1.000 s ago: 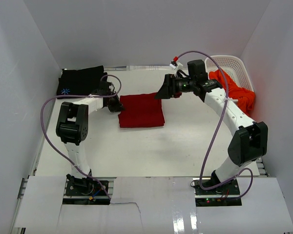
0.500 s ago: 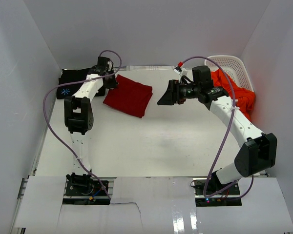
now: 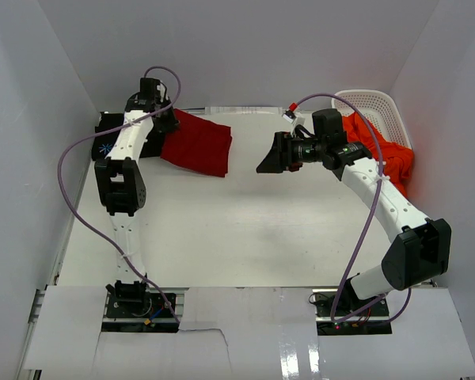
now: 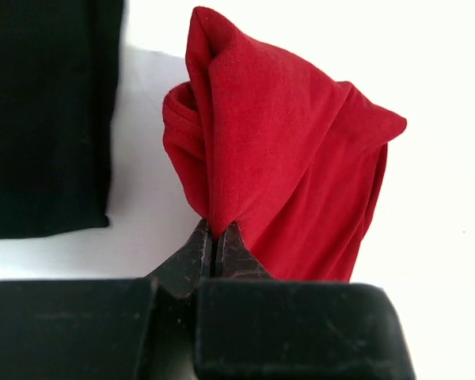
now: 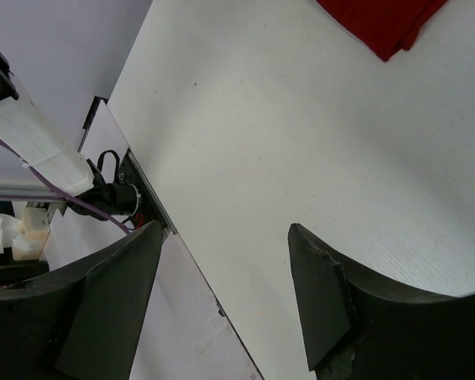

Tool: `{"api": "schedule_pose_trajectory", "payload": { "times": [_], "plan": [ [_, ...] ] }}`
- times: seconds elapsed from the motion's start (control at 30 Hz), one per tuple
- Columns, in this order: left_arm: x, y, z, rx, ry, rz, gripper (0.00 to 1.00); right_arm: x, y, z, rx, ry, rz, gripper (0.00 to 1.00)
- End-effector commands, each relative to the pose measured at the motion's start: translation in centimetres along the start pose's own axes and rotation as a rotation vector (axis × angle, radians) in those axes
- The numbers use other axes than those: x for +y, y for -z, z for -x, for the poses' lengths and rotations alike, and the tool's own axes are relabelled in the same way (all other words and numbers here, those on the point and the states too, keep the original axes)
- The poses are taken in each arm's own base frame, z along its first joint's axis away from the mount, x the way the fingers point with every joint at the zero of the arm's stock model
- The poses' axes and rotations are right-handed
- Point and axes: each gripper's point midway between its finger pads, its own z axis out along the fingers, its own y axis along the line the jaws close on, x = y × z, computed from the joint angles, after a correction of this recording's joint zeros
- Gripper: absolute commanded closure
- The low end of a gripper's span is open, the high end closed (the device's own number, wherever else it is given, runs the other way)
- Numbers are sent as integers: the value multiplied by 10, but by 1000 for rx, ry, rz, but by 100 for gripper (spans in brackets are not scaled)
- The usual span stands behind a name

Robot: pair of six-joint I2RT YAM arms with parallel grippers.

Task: Fold and stack the t-shirts
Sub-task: Put the neatly folded tshirt into the corner of the board with the left arm

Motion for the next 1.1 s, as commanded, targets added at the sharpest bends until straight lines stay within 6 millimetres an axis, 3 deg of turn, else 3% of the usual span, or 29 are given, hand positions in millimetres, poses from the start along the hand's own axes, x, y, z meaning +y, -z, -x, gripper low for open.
{"api": "schedule_pose_trajectory", "payload": {
  "times": [0.0,0.03,0.07,0.17,0.4,0.67,0.97,1.07],
  "plan": [
    [28,11,39,-71,48,-24,100,8,5,-1,-3,26,8,29],
    [27,9,41,-74,43,-34,100,7,5,-2,0,22,6,29],
    [50,11,52,-94,61,-12,100,7,5,-3,2,19,5,29],
    [60,7,69,-131,59,-20,100,10,5,-6,12,12,7,29],
    [71,21,108,-229,109,-135,100,12,0,-17,54,-6,6,29],
    [62,58,146,-348,84,-207,100,9,-19,-36,112,-23,10,29],
    [102,92,168,-414,141,-212,100,10,-34,-54,167,-37,16,29],
    [99,105,176,-440,136,-247,100,9,-38,-58,180,-40,15,29]
  ]
}}
